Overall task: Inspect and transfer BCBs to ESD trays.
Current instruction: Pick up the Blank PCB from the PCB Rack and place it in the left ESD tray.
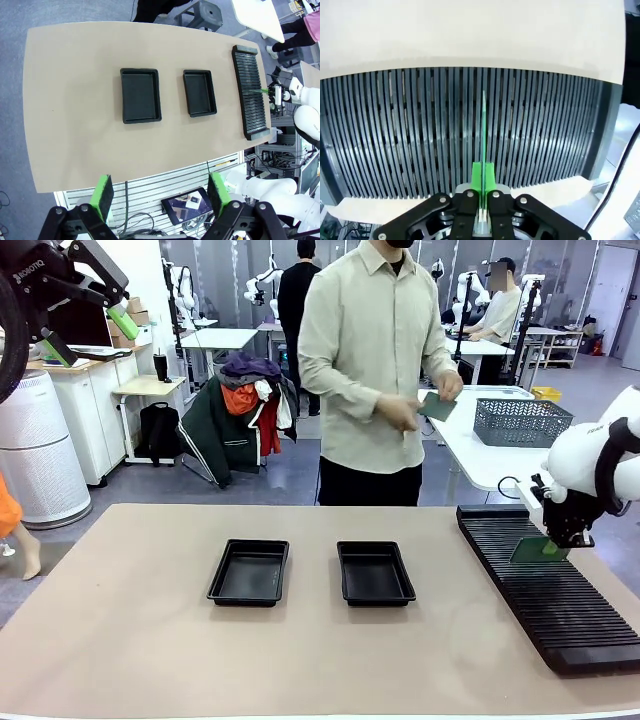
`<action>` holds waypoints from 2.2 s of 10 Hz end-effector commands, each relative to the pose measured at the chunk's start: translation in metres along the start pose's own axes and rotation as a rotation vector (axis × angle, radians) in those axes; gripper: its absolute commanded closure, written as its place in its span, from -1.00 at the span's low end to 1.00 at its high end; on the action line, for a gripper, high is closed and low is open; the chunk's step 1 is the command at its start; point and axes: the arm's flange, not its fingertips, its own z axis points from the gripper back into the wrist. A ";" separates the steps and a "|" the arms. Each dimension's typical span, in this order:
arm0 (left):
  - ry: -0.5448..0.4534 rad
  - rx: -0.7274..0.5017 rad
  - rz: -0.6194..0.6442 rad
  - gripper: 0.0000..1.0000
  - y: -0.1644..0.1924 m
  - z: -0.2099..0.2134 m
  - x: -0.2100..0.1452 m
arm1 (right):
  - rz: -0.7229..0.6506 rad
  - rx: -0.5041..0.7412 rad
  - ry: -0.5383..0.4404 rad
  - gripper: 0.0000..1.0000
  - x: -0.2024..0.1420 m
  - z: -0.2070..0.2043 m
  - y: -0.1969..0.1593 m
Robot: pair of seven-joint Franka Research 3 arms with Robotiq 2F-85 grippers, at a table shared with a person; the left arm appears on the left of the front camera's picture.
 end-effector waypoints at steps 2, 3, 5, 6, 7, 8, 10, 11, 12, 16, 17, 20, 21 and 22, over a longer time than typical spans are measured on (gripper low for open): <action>0.004 0.006 0.001 -1.00 0.001 0.000 -0.001 | -0.023 0.027 0.040 1.00 0.009 0.041 0.002; 0.004 0.006 0.001 -1.00 0.001 0.000 -0.001 | -0.033 0.025 0.046 1.00 0.012 0.053 0.003; 0.004 0.006 0.001 -1.00 0.001 0.000 -0.001 | -0.092 0.054 0.038 1.00 0.018 0.082 0.021; 0.004 0.006 0.001 -1.00 0.001 0.000 -0.001 | -0.123 0.074 0.033 1.00 0.022 0.104 0.040; 0.004 0.006 0.001 -1.00 0.001 0.000 -0.001 | -0.152 0.086 -0.018 1.00 0.026 0.125 0.056; 0.004 0.006 0.001 -1.00 0.001 0.000 -0.001 | -0.183 0.117 -0.044 1.00 0.031 0.139 0.075; 0.004 0.006 0.001 -1.00 0.001 0.000 -0.001 | -0.256 0.169 -0.034 1.00 0.037 0.159 0.120; 0.004 0.006 0.001 -1.00 0.001 0.000 -0.001 | -0.280 0.166 -0.052 1.00 0.038 0.166 0.136; 0.004 0.006 0.001 -1.00 0.001 0.000 -0.001 | -0.303 0.169 -0.075 1.00 0.036 0.168 0.150; 0.004 0.006 0.001 -1.00 0.001 0.000 -0.001 | -0.362 0.156 -0.102 1.00 0.033 0.175 0.187; 0.004 0.006 0.001 -1.00 0.001 0.000 -0.001 | -0.375 0.155 -0.110 1.00 0.031 0.175 0.192; 0.004 0.006 0.001 -1.00 0.001 0.000 -0.001 | -0.379 0.153 -0.113 1.00 0.030 0.176 0.198; 0.004 0.006 0.001 -1.00 0.001 0.000 -0.001 | -0.349 0.156 -0.118 1.00 0.031 0.176 0.195; 0.004 0.006 0.001 -1.00 0.001 0.000 -0.001 | -0.365 0.139 -0.127 1.00 0.021 0.201 0.175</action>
